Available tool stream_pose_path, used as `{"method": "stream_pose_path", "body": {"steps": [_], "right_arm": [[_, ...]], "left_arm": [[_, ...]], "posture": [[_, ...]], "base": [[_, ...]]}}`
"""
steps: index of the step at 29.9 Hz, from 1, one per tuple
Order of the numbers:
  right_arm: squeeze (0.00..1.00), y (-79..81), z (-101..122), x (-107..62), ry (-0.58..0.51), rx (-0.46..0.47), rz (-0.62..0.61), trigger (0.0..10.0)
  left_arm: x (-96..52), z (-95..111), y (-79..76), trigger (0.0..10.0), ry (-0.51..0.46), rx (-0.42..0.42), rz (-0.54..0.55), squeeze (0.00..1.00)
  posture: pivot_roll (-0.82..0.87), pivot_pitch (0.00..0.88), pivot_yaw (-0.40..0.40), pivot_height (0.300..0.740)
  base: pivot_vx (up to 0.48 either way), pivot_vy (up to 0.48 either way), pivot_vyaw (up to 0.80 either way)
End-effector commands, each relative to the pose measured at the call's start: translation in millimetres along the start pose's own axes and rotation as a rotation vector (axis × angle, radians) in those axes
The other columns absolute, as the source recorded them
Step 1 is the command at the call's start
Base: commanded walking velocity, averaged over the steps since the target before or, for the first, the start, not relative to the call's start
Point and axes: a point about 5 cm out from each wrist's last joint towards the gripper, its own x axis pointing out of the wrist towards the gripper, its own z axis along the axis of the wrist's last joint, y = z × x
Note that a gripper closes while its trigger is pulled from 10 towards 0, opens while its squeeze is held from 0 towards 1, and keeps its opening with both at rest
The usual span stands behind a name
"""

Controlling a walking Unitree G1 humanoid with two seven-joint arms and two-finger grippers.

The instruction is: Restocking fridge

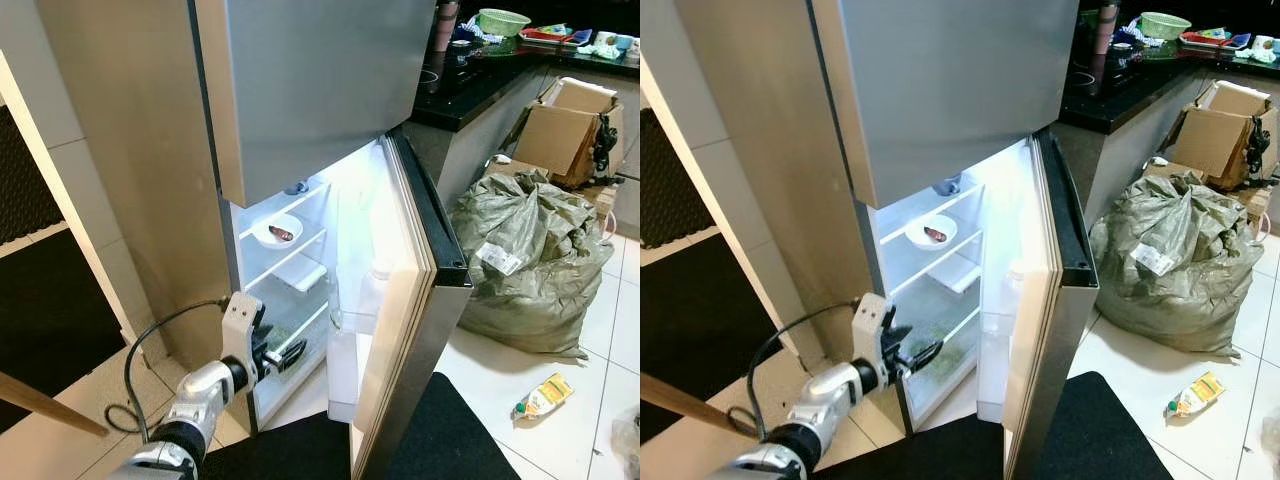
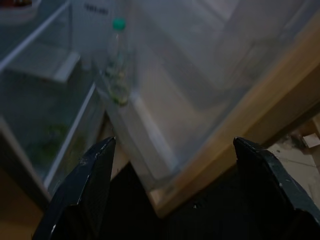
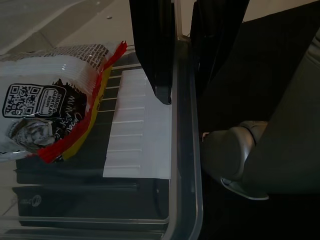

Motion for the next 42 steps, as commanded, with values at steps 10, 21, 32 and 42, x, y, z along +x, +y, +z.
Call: {"method": "stream_pose_path", "body": {"steps": [10, 21, 32, 42], "right_arm": [[0.0, -1.4, -0.8, -0.2, 0.005, -0.017, -0.016, 10.0], [0.0, -3.1, -0.8, -0.6, 0.005, -0.018, -0.02, 10.0], [0.0, -3.8, -0.7, -0.8, 0.006, -0.016, -0.019, 10.0], [0.0, -4.0, -1.5, -0.9, 0.008, -0.016, -0.018, 10.0]], "left_arm": [[-1.8, -9.2, 2.4, 10.0, 0.017, -0.039, 0.078, 0.0], [3.5, -6.4, -2.5, 10.0, -0.003, -0.045, 0.073, 0.0], [9.2, 8.3, -2.2, 10.0, -0.056, -0.028, 0.057, 0.0], [10.6, 15.0, -1.3, 10.0, -0.084, -0.018, 0.054, 0.0]], "posture": [[-0.04, 0.0, -0.032, 0.74], [-0.04, 0.0, -0.035, 0.74], [-0.04, 0.0, -0.037, 0.74], [-0.04, 0.0, -0.037, 0.74]], "base": [[0.0, 0.0, 0.0], [0.0, -0.32, 0.0], [0.0, -0.443, 0.0], [0.0, -0.445, 0.0]]}}
